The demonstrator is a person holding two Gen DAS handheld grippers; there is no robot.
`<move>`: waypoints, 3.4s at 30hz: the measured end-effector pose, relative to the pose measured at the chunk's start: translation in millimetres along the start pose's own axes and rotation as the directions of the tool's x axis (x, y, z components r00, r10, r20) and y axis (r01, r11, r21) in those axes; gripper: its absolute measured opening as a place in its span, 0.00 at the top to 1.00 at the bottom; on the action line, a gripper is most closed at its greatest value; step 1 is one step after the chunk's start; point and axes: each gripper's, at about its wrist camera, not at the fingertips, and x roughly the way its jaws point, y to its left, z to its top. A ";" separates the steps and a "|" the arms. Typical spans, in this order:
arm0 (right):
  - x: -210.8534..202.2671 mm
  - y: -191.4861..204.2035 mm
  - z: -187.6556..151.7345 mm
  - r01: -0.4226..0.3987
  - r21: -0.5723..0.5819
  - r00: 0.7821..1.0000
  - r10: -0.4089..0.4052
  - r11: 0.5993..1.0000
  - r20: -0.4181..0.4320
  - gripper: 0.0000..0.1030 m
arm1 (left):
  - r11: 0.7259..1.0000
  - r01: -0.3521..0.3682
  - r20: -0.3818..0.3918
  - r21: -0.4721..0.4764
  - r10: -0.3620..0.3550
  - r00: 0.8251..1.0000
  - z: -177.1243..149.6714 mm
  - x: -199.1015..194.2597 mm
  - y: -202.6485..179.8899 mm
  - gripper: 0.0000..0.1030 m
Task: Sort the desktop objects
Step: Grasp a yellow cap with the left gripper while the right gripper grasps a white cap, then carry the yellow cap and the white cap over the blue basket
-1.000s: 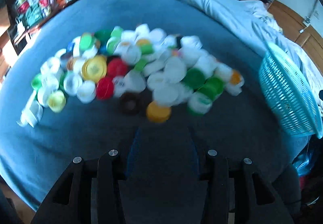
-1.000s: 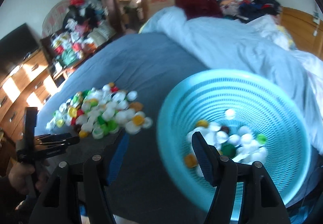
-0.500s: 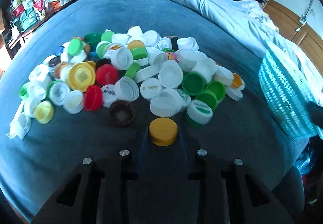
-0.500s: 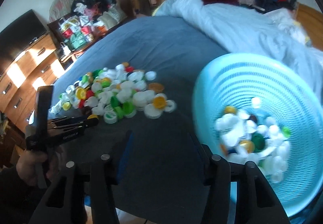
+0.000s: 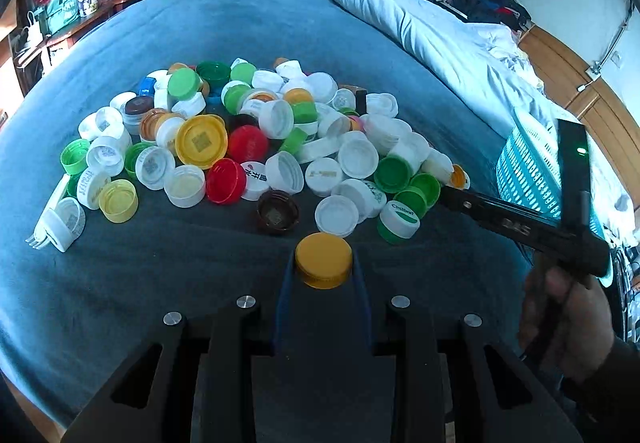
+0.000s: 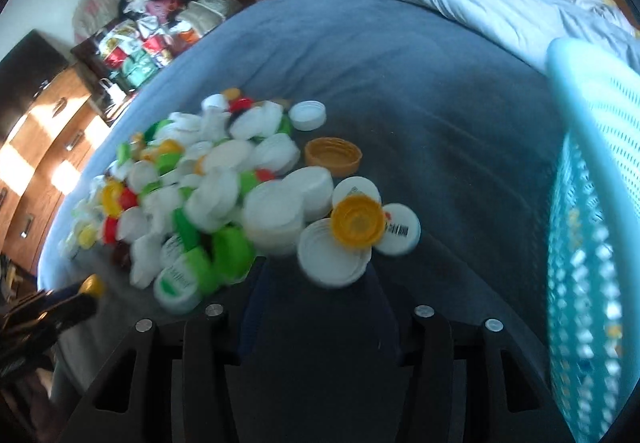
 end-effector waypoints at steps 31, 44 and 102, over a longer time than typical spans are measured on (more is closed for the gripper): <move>-92.9 36.9 -30.8 -0.120 -0.095 0.992 0.116 0.988 -0.037 0.58 | 0.995 -0.083 0.044 0.061 0.080 0.996 4.5 -32.9 -39.2 0.76; -189.1 42.3 -26.5 0.169 -0.228 0.966 -0.114 0.959 0.233 0.58 | 0.978 -0.148 0.118 0.144 0.131 0.984 25.4 -55.9 -83.7 0.76; -298.4 -125.7 -34.9 0.314 0.098 0.894 -0.329 0.944 0.304 0.57 | 0.866 0.032 -0.042 0.498 -0.013 0.999 68.3 2.1 -351.7 0.76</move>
